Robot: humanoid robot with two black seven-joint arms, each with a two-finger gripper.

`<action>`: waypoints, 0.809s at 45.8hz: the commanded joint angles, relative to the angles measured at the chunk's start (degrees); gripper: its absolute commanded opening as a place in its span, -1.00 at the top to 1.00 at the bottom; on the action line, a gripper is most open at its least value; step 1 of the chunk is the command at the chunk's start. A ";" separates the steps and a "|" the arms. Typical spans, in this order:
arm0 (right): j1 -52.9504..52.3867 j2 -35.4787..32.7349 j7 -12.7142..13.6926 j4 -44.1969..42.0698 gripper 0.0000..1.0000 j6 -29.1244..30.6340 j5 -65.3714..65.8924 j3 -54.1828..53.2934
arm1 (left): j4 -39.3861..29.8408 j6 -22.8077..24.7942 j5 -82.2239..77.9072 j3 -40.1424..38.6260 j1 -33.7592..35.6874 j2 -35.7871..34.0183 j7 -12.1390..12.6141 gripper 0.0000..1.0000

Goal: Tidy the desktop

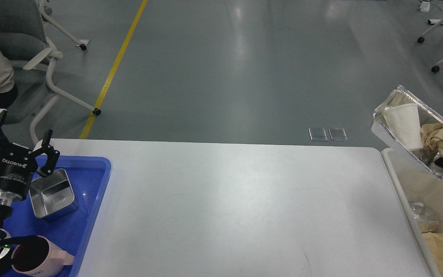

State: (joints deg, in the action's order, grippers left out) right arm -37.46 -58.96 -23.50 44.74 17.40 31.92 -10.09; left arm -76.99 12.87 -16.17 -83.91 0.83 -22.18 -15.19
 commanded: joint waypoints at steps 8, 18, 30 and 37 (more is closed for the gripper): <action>4.15 3.15 0.30 -10.97 -0.06 -0.52 -13.27 -0.02 | 0.17 -2.41 -0.18 5.42 2.77 0.21 0.08 -0.93; 5.82 11.50 0.56 -27.23 -1.00 -0.35 -21.20 -0.02 | 0.17 -3.46 0.00 6.30 3.74 0.38 0.08 -0.93; 5.21 17.39 -0.14 -35.51 -1.00 -0.44 -21.55 -2.91 | 0.17 -3.37 0.00 6.39 3.65 0.29 0.08 -0.93; 2.92 18.27 -0.31 -35.24 -1.00 -0.44 -21.55 -6.70 | 0.17 -3.46 -0.09 6.30 3.56 0.29 0.08 -0.93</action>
State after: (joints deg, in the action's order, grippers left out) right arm -32.80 -41.45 -23.59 9.43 16.97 10.37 -14.92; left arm -76.81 9.43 -16.18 -77.55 4.52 -21.88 -15.12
